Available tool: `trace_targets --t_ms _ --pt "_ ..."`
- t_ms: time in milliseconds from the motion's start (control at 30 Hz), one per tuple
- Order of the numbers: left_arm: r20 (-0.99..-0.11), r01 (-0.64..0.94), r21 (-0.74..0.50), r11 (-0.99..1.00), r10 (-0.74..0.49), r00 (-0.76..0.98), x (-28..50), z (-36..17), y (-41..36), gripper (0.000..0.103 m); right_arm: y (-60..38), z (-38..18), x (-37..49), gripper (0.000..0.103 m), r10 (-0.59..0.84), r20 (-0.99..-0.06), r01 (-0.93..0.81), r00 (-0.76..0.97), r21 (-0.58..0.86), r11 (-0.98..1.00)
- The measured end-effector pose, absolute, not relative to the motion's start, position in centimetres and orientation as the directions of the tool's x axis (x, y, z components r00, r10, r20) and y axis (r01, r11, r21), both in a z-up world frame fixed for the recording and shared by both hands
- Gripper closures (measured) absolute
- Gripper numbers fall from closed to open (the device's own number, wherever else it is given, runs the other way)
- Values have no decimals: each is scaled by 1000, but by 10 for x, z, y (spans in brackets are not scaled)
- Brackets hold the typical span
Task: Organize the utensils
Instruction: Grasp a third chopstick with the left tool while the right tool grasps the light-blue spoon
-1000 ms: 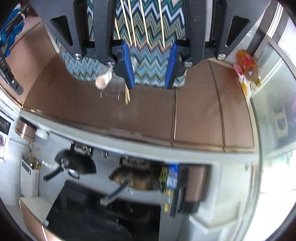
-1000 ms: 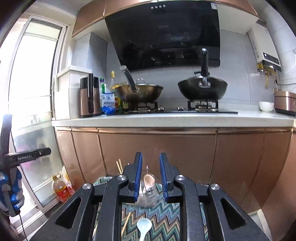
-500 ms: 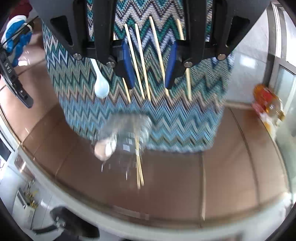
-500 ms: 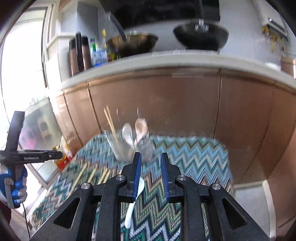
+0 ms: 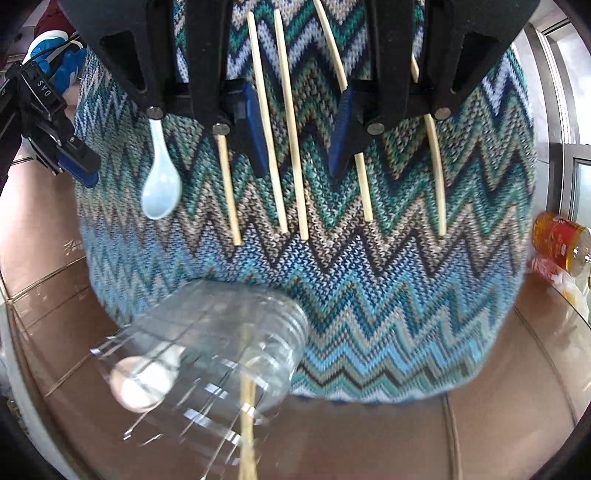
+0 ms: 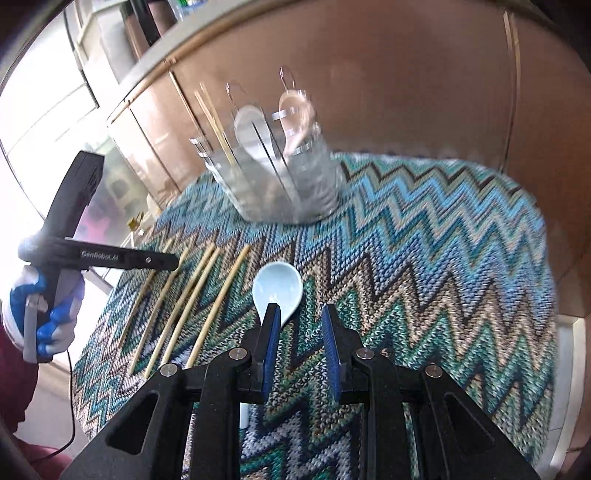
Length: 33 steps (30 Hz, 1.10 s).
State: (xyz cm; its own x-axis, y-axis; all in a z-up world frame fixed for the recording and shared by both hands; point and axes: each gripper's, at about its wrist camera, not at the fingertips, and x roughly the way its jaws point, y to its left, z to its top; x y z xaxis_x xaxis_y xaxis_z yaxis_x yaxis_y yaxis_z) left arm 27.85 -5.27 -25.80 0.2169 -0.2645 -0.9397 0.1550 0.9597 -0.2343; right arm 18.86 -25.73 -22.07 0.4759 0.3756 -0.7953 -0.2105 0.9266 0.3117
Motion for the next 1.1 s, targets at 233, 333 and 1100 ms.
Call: trace_targets --t_ms 233,333,1100 --pt "-954 140 -227 964 -249 165 296 -277 -53 72 -251 -244 221 80 447 -812 -248 376 376 893" --pt "-958 154 -223 962 -246 149 300 -280 -56 78 -249 -249 234 80 467 -817 -264 339 394 880" --pt "-965 168 -249 954 -259 39 332 -298 -82 97 -199 -283 291 95 572 -807 -396 149 481 782"
